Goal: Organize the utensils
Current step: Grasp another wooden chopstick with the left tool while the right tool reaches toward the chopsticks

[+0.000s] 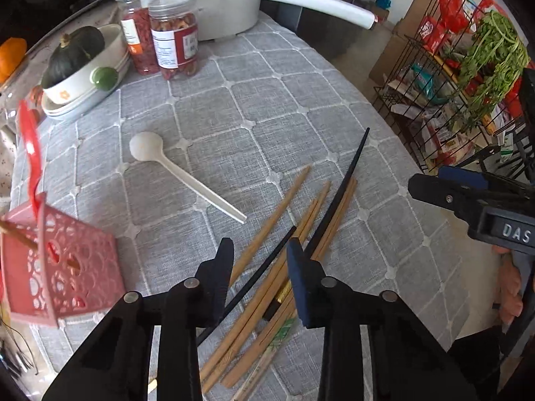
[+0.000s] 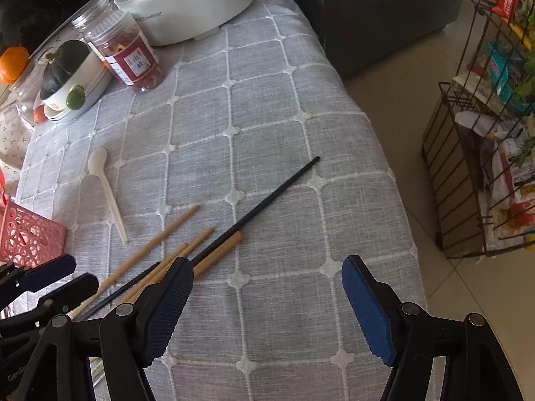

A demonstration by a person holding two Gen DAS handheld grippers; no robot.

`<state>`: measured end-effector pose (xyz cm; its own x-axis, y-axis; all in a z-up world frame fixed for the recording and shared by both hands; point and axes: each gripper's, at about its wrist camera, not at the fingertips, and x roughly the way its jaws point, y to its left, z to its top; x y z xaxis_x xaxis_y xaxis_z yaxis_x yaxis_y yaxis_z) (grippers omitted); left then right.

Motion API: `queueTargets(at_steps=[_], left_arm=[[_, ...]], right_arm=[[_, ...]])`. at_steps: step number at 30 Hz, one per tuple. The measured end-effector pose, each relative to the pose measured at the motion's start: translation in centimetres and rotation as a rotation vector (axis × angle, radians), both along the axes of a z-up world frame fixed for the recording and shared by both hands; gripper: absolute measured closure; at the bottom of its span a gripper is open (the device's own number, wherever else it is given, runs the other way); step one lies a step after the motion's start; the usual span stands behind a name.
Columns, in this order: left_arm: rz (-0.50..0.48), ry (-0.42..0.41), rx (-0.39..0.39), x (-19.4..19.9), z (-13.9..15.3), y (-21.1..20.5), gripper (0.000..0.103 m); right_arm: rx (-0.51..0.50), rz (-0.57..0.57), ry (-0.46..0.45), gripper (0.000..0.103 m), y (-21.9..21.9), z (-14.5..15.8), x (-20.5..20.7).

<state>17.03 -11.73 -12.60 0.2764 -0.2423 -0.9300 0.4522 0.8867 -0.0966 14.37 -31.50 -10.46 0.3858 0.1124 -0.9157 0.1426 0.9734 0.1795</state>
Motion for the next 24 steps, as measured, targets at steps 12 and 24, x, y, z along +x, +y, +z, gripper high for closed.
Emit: queueTargets(at_steps=[12, 24], left_arm=[[-0.058, 0.036, 0.099, 3.6, -4.0, -4.8, 0.085], [-0.057, -0.082, 0.116, 1.6, -2.3, -3.7, 0.094]], right_arm=[[0.0, 0.006, 0.032, 0.025, -1.3, -1.2, 0.0], [0.014, 0.013, 0.043, 0.025, -0.7, -1.6, 0.3]])
